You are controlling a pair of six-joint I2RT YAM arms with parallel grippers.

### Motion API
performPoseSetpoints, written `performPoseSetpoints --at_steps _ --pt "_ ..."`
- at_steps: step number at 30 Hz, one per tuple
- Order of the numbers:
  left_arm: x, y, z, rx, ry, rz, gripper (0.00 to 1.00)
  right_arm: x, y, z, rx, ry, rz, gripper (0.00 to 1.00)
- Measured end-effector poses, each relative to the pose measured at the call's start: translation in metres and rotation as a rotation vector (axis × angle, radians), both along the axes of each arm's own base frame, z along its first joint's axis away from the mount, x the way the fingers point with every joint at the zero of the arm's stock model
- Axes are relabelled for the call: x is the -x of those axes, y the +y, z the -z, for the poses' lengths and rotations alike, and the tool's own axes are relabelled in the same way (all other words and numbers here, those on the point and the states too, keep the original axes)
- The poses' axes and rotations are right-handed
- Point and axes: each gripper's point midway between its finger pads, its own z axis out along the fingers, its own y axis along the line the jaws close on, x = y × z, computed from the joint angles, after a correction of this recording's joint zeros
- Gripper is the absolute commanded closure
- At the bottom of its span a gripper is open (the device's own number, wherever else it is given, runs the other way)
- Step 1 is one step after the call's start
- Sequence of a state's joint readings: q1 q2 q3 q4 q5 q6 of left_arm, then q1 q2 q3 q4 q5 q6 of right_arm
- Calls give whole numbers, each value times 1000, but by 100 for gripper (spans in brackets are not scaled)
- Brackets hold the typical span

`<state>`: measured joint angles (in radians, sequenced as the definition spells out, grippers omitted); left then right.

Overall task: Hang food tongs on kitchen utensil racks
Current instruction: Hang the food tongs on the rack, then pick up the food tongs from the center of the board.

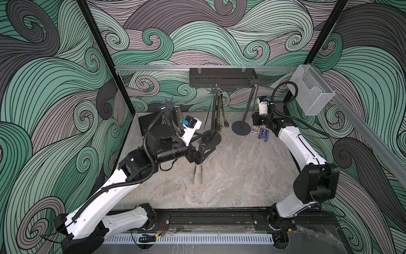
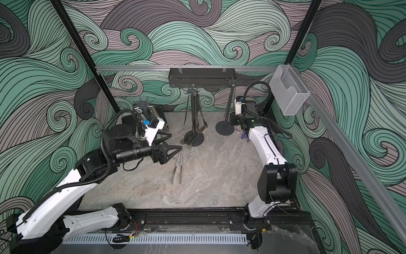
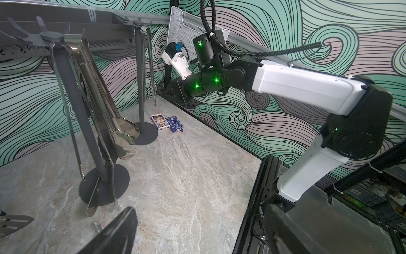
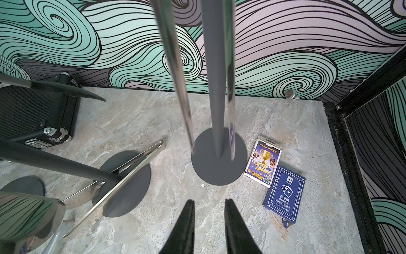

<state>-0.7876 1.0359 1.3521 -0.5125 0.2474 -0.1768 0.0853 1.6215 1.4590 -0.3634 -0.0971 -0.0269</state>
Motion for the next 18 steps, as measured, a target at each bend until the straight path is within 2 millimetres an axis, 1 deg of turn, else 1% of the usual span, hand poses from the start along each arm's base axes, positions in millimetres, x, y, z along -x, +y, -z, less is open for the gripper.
performPoseSetpoints --at_steps 5,7,9,13,16,18 --pt "1 2 7 -9 40 -11 10 2 0 0 -3 5 2 71" --pt "1 5 14 -20 78 -30 13 8 -1 -4 -7 1 5 71" --pt "1 8 25 -38 131 -55 17 20 -2 -10 -17 -7 11 70" --pt "2 19 62 -104 274 -125 20 49 -3 -30 -42 -40 20 69" --pt "5 25 102 -174 405 -175 23 70 -5 -49 -60 -76 24 68" --pt "8 29 134 -237 502 -209 26 85 -6 -61 -68 -99 25 68"
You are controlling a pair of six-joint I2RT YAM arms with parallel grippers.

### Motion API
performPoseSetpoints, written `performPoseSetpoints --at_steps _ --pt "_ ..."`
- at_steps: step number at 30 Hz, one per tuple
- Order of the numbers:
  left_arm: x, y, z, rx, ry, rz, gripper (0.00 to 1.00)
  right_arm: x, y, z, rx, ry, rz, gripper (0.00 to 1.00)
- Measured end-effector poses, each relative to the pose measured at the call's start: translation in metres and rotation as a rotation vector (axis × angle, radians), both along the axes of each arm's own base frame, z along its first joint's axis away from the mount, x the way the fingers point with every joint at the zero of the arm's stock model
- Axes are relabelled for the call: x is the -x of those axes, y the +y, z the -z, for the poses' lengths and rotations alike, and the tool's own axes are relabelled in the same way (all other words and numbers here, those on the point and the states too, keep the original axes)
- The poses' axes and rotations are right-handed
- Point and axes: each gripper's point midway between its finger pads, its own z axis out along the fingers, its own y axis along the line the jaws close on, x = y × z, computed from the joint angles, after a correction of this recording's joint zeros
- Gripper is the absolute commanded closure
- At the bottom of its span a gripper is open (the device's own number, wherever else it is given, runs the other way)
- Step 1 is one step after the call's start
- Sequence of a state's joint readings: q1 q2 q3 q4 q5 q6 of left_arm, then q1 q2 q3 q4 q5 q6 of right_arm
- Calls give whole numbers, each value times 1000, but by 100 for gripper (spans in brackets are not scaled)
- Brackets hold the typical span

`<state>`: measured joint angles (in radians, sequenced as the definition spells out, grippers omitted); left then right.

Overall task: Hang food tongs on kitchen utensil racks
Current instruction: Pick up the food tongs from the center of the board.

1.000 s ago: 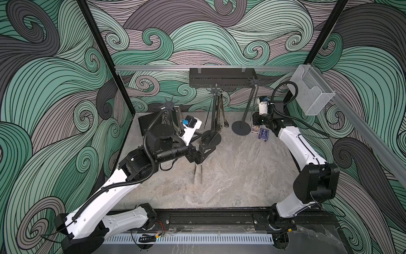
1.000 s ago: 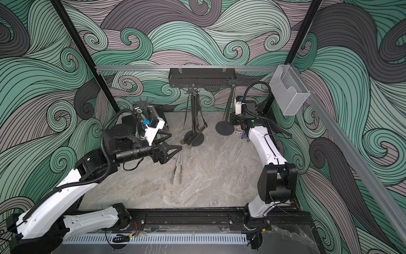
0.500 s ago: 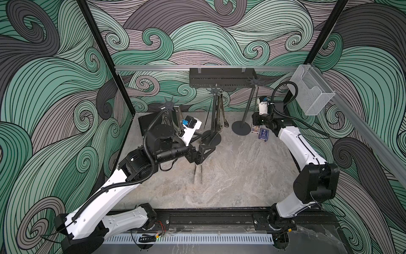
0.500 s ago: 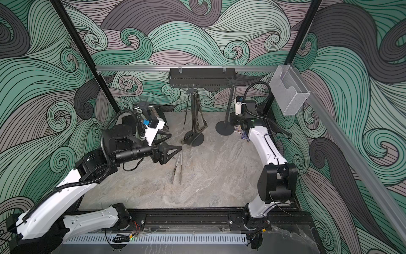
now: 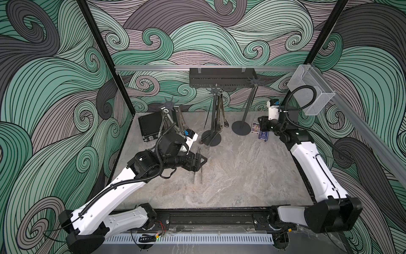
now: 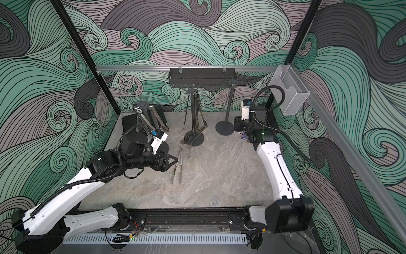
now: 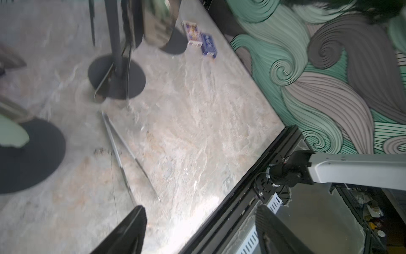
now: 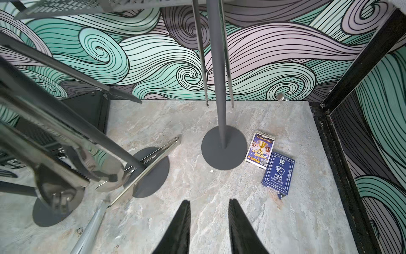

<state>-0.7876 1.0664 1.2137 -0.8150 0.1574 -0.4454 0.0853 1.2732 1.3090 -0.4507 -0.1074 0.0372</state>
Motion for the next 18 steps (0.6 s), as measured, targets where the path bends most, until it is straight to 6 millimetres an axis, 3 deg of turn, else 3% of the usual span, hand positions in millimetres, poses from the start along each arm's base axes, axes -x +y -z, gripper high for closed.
performPoseSetpoints --at_steps 8,12,18 --pt "9 11 128 -266 358 -109 34 54 3 -30 -59 -40 -23 68" --pt "5 16 162 -369 445 -169 36 67 8 -36 -89 -45 -48 68" --pt "-5 15 190 -426 478 -219 37 71 12 -33 -111 -28 -65 68"
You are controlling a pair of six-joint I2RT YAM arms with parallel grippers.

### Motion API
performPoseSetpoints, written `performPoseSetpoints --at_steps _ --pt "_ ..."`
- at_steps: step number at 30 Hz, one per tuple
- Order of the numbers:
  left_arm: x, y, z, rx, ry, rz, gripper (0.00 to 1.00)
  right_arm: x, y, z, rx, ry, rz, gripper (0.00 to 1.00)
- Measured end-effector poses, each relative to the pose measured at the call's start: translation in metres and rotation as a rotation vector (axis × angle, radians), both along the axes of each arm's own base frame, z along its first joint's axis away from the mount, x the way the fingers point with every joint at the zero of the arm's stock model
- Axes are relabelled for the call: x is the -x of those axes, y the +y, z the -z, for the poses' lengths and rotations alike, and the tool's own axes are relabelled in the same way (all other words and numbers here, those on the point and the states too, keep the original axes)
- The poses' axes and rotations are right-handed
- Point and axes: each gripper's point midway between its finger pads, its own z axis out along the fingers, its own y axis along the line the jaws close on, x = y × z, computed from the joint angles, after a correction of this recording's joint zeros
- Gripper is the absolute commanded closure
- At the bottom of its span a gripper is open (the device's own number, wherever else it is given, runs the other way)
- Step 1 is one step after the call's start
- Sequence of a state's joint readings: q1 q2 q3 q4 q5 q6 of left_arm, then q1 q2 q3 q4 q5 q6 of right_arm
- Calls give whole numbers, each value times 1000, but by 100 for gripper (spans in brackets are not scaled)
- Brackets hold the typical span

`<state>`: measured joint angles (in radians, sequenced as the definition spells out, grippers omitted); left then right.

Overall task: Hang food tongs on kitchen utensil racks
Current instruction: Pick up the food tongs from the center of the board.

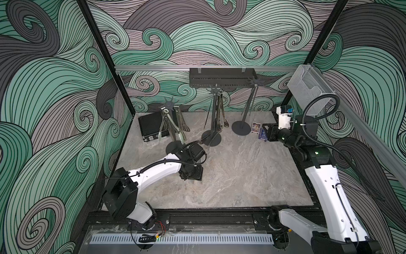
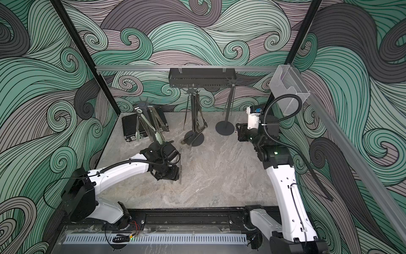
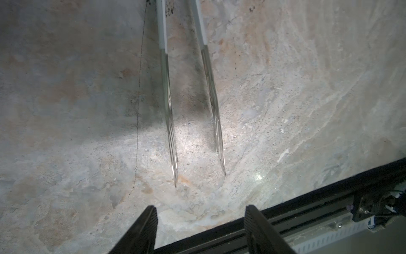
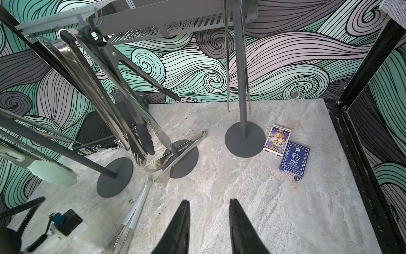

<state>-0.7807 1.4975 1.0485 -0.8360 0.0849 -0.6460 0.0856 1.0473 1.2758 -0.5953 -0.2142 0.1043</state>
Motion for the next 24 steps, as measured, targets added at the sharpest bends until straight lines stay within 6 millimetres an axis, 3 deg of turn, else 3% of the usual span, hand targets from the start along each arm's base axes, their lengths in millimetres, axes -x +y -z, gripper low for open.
performPoseSetpoints --at_steps 9,18,24 --pt "-12 7 28 -56 2 -37 46 0 2 8 -5 22 -8 68" --pt "-13 9 60 -85 32 -43 69 -2 3 10 -6 30 -11 68" --pt "-17 8 64 -88 15 -38 97 -2 3 11 -6 31 -11 68"
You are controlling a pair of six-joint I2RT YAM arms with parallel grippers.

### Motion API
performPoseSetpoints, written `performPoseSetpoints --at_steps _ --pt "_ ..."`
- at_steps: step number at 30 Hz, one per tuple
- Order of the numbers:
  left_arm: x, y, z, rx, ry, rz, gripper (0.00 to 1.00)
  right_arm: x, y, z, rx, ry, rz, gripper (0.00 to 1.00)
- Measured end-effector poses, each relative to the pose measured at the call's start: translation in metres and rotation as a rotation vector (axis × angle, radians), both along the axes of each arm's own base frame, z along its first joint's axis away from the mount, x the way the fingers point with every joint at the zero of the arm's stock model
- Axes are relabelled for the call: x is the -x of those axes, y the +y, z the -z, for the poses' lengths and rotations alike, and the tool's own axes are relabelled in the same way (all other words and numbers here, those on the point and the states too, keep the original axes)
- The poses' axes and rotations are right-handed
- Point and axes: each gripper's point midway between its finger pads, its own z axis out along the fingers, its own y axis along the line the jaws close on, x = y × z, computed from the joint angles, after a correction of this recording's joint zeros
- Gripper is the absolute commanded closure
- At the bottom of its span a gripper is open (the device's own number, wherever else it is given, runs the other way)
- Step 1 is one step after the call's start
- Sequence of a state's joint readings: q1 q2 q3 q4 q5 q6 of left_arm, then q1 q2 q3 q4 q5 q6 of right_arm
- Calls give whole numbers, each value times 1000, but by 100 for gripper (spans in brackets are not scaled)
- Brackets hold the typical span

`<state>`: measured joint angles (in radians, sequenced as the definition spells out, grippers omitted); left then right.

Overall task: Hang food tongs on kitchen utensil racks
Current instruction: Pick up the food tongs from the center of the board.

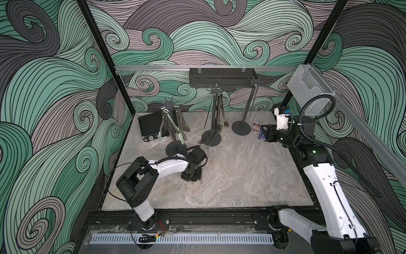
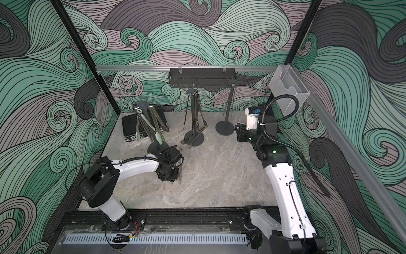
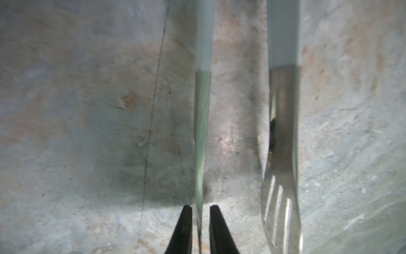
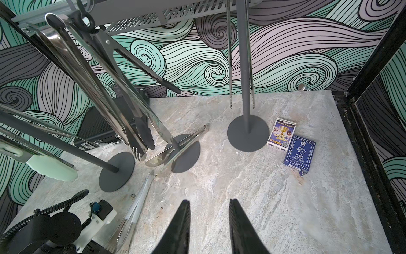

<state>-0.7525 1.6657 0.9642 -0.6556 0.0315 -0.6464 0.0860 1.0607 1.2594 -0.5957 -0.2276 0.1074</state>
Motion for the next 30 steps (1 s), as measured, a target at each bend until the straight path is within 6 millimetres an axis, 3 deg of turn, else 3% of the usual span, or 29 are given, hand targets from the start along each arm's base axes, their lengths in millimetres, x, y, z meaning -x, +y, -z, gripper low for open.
performPoseSetpoints --at_steps 10,14,20,30 --pt "4 9 0 -13 -20 1 100 0 0 0 -1 0 -2 68" --pt "13 19 -15 -9 -35 0 100 1 3 0 -9 0 -16 68" --pt "27 22 -83 124 -166 27 100 7 15 -4 -45 -3 -83 69" --pt "88 42 -189 413 -327 146 100 22 49 -38 -189 -51 -271 69"
